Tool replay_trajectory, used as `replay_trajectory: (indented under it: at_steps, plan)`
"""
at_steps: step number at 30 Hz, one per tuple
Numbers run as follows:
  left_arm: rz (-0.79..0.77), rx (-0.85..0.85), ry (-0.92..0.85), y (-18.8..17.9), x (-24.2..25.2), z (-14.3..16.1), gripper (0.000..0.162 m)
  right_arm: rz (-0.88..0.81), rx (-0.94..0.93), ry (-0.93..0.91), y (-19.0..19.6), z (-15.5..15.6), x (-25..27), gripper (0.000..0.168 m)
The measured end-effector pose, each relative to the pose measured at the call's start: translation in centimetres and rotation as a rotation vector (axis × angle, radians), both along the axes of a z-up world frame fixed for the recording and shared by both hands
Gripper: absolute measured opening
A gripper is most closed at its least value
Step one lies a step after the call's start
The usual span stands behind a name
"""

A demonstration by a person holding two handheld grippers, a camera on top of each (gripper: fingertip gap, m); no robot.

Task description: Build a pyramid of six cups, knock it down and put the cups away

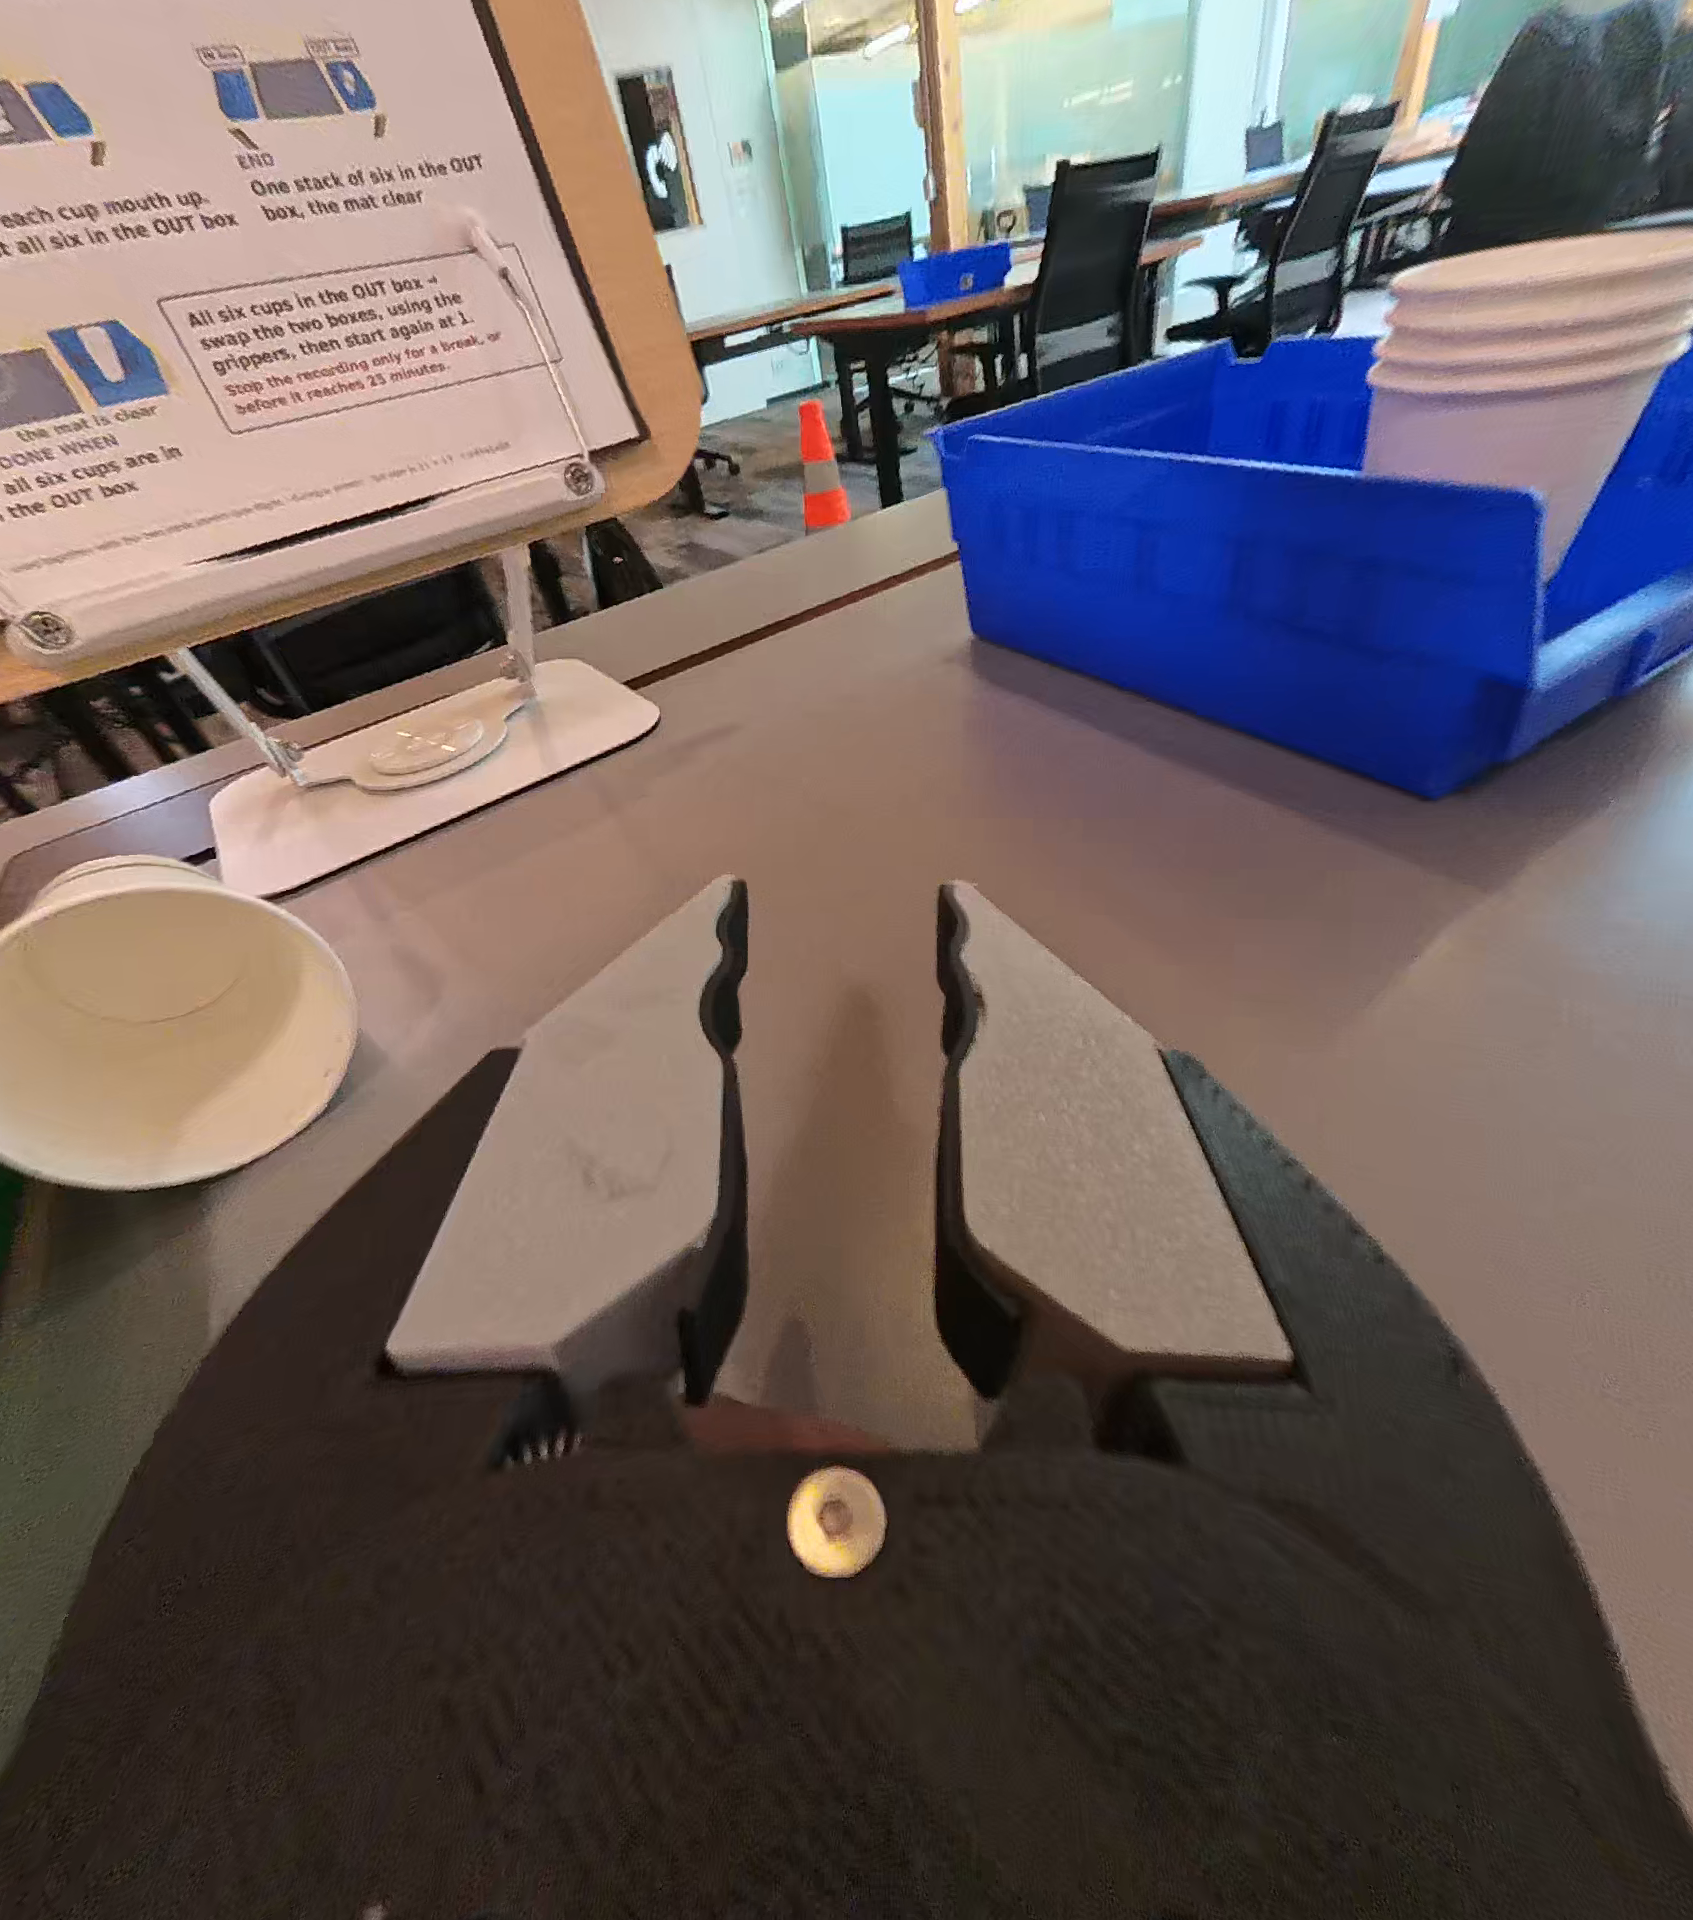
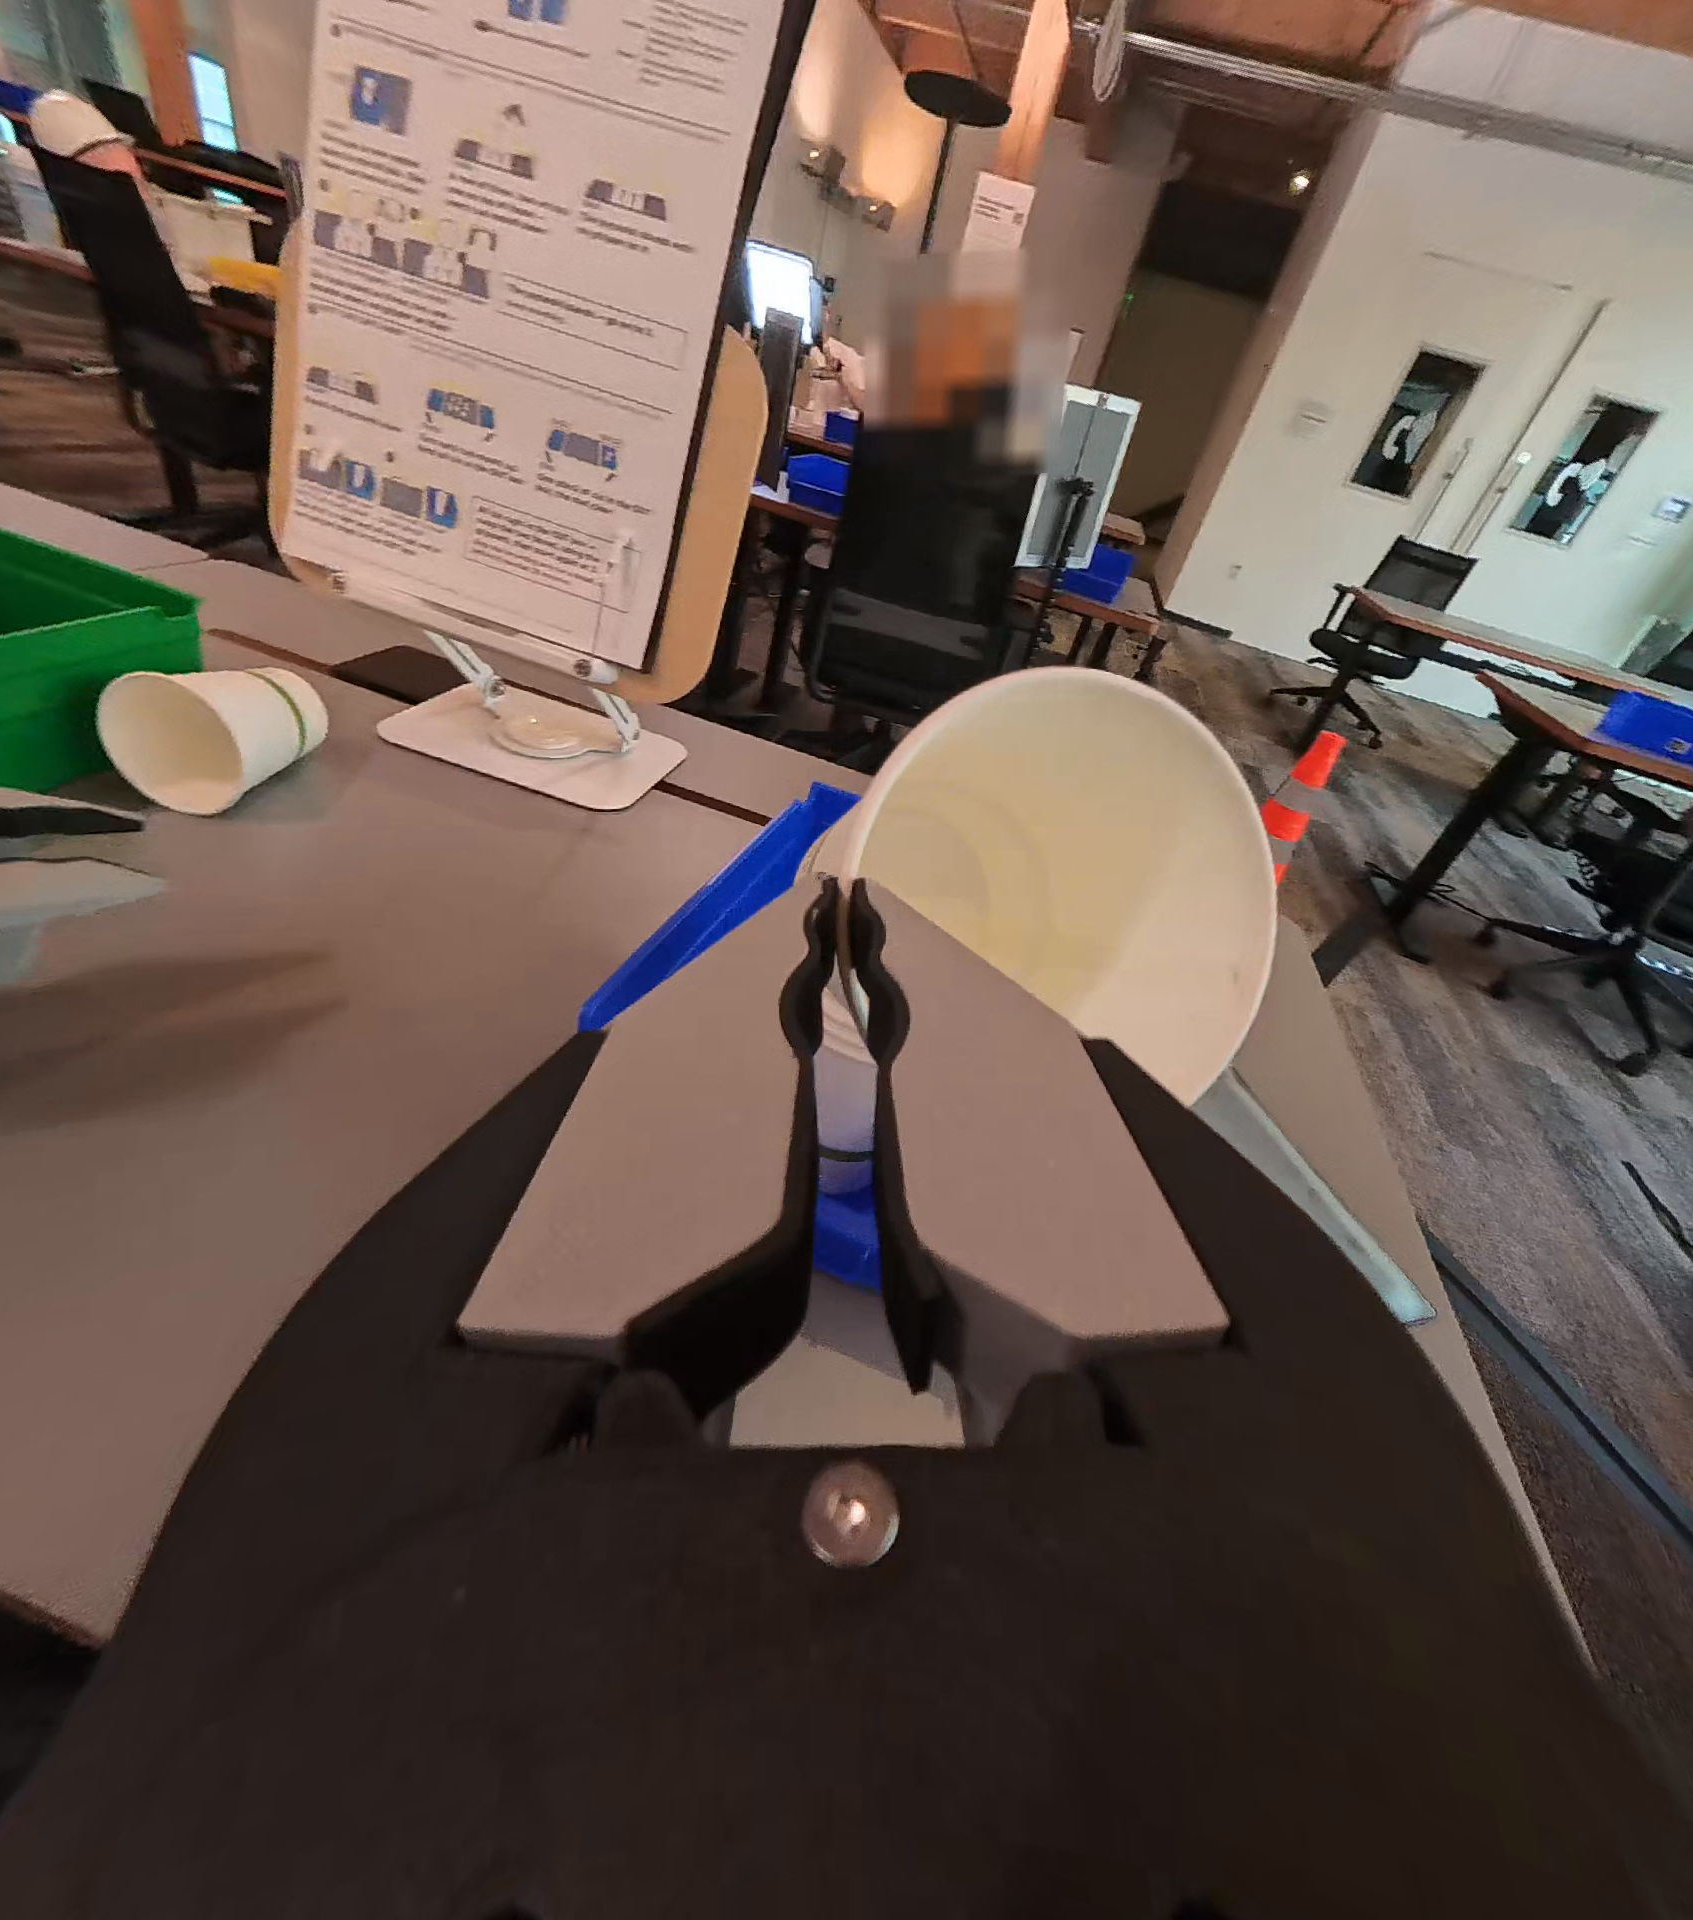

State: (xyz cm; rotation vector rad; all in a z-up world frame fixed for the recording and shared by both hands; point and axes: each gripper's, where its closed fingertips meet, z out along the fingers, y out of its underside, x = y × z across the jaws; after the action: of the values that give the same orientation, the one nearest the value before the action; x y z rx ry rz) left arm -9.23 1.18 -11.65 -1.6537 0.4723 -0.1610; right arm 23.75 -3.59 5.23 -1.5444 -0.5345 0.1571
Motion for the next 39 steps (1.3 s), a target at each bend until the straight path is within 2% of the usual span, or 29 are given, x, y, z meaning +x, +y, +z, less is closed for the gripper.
replay_trajectory:
  at_steps: [4,9,14,19,22,24,28,33,36,39]
  plan:
    - [-0.012,-0.004,-0.032,-0.1,-0.1,0.1,0.033,-0.061,0.009,-0.049,2.7,-0.8,-0.5,0.0]
    - [-0.037,-0.019,-0.024,-0.2,0.2,-0.1,0.033,-0.014,-0.129,-0.121,6.6,-2.6,-3.0,0.0]
    - [-0.05,-0.036,-0.022,-0.2,0.3,-0.3,0.033,-0.055,-0.274,-0.357,10.4,-4.0,-3.5,0.0]
    - [-0.053,-0.044,-0.023,-0.3,0.3,-0.4,0.033,-0.085,-0.364,-0.498,11.9,-6.0,-3.8,0.005]
    - [-0.042,-0.039,-0.026,-0.3,0.1,-0.4,0.033,-0.121,-0.355,-0.433,11.7,-6.0,-3.7,0.023]
    - [-0.027,-0.037,-0.023,-0.2,-0.1,-0.4,0.033,-0.09,-0.315,-0.305,10.5,-5.4,-4.7,0.023]
    - [0.004,-0.046,-0.013,0.1,-0.4,-0.6,0.039,0.199,-0.218,-0.079,5.9,-5.9,-11.0,0.032]
    - [0.022,-0.033,0.027,0.1,-0.3,-0.7,0.04,0.39,-0.264,-0.098,2.7,-11.8,-17.1,0.041]
    - [0.006,-0.058,0.051,0.2,0.1,-1.1,0.05,0.561,-0.358,-0.032,0.9,-14.8,-21.2,0.054]
    - [-0.016,-0.101,0.057,0.4,0.4,-1.8,0.056,0.555,-0.395,-0.054,2.1,-17.1,-23.1,0.071]
